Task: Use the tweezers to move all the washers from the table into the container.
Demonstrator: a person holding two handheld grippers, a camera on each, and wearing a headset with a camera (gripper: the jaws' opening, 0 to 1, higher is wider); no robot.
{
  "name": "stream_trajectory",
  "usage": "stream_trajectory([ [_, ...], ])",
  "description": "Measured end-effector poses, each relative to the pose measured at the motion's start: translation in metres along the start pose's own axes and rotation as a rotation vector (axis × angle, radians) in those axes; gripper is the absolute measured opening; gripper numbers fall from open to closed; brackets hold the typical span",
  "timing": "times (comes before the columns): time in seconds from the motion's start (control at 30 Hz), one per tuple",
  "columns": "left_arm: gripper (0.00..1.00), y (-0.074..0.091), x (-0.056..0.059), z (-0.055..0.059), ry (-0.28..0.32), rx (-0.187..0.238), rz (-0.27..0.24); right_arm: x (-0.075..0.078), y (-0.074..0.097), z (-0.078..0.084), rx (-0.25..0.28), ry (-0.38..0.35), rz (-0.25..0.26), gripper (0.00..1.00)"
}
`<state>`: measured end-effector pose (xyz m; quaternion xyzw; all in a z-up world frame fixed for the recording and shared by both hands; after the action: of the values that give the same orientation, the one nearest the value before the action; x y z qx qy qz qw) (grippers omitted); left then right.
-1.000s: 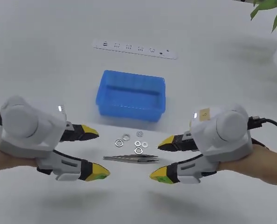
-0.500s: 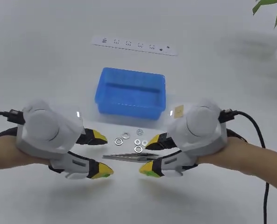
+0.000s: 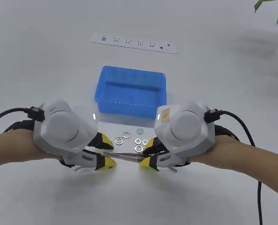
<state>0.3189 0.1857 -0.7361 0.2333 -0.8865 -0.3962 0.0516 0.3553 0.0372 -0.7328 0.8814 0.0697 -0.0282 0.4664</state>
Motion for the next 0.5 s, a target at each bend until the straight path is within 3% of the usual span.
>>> stream_trajectory([
  [0.13,0.26,-0.0040,0.0023,-0.0053,-0.013,0.010,0.007,0.0000,-0.0001,-0.0003,-0.002,0.013,-0.006,0.14],
  [0.23,0.09,-0.0049,0.0019,-0.0094,-0.021,-0.023,-0.016,-0.0016,-0.0008,-0.0012,-0.010,0.029,-0.011,0.12],
  [0.33,0.08,-0.0052,0.0015,-0.0097,-0.076,-0.027,0.003,-0.0023,-0.0014,-0.0017,-0.020,0.042,-0.003,0.12],
  [0.47,0.07,-0.0033,0.0017,-0.0072,-0.062,-0.029,0.015,-0.0022,-0.0020,-0.0020,-0.024,0.052,0.002,0.11],
  [0.5,0.07,-0.0040,0.0028,-0.0087,-0.104,-0.037,0.017,-0.0020,-0.0020,-0.0021,-0.021,0.041,0.010,0.10],
])
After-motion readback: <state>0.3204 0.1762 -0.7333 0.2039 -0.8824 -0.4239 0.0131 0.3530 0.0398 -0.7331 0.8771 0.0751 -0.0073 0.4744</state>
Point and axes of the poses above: the centre of the closed fingertips' face, and the gripper's own axes: y roughly backward along the fingers, x roughly to its right, z roughly out of its underside, the point moved 9 cm from there along y, roughly backward along the fingers, and after that the axes turned 7 degrees about -z, right-handed, at the moved point
